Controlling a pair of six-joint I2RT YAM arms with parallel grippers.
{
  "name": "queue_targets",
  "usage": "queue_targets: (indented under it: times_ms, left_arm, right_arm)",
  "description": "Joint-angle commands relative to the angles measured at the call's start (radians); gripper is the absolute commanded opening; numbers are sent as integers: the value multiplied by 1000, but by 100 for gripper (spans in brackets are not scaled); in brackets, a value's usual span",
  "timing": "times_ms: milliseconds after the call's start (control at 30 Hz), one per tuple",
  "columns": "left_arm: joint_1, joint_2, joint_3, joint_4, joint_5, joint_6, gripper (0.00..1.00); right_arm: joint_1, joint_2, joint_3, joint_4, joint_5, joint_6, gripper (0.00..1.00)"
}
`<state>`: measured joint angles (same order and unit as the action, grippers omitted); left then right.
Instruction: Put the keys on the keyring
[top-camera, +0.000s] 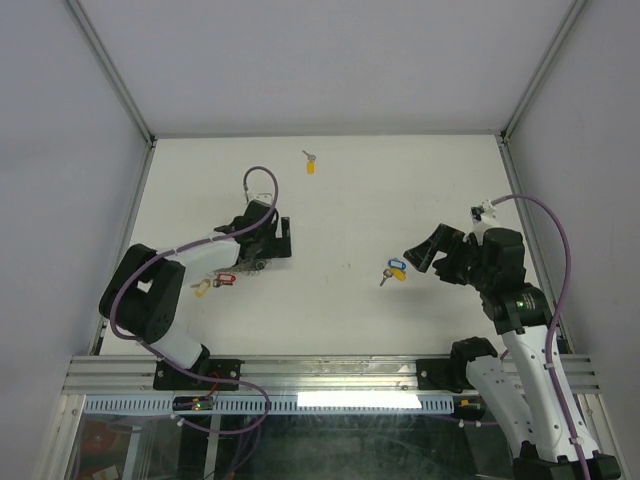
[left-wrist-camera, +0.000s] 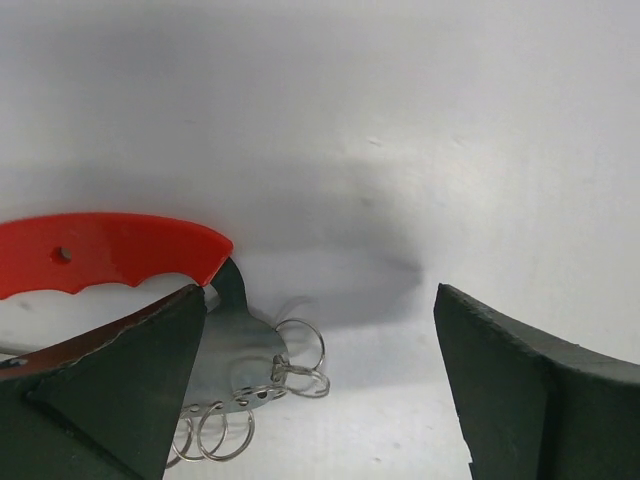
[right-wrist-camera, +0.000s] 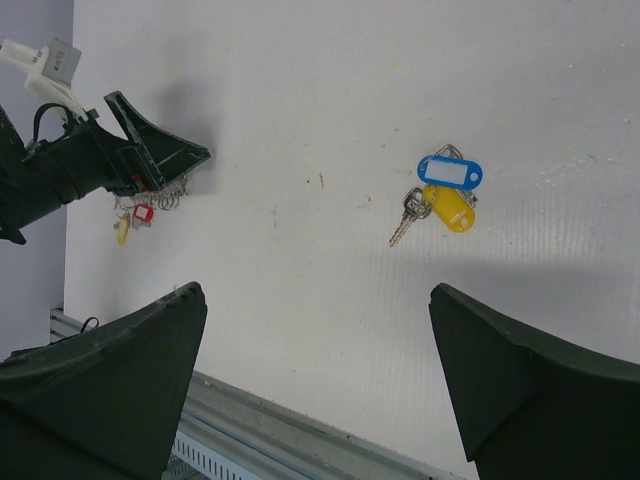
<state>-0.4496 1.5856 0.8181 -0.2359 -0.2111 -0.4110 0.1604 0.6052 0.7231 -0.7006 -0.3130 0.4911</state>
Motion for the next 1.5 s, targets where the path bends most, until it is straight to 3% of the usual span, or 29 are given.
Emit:
queue_targets:
  times_ms: [0,467,600,767,967,1167,1333,1467]
  left_arm:
    - [-117,-16,-3,27,51,-70,95]
    - [-515,80,107,58,43,-246,92]
    - [-574,119,173,57,37,-246,92]
    - [-575,59,223,43,-19,-174,94]
    - [-553,-99,245,-11,-96,-41,99]
    - [-388,-354,175,-73,-44,4,99]
    - [-293,-527,148,-206,-86,59,99]
    - [-290,-599,128,-272,-129,87,99]
  right_arm:
    - [-5,-6,7,40,-26,4,96]
    - [-5,-57,-21,1,60,65,94]
    - [-5,-60,-25,-19,88,97,93]
    - [-5,-54,-38,-49,132,139,87]
    - [-5,-46,-49,-3,28,118,87]
    - [18,-31,-164,162,-81,280,73]
    - [176,-18,-218,275,40,441,70]
    - [397,56,-239,366,224,547,68]
